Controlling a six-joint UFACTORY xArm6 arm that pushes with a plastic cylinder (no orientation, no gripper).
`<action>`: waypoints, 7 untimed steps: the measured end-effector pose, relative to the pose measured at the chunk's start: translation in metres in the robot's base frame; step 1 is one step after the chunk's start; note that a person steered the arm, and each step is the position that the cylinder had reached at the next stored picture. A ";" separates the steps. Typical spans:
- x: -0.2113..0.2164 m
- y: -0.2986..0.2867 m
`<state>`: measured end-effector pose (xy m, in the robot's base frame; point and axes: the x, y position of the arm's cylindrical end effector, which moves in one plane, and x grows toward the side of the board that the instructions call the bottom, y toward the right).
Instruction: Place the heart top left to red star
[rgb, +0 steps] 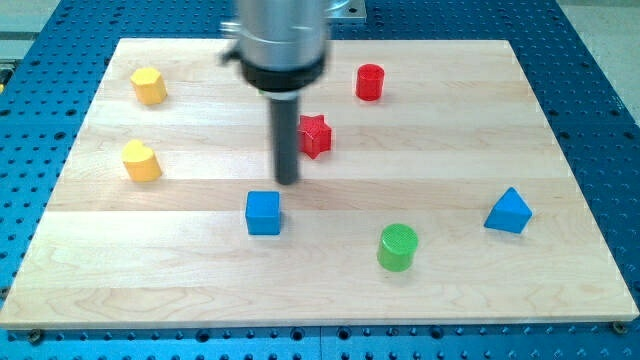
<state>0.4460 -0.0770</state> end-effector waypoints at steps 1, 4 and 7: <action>0.028 -0.106; 0.063 -0.156; -0.008 -0.112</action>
<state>0.4383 -0.1887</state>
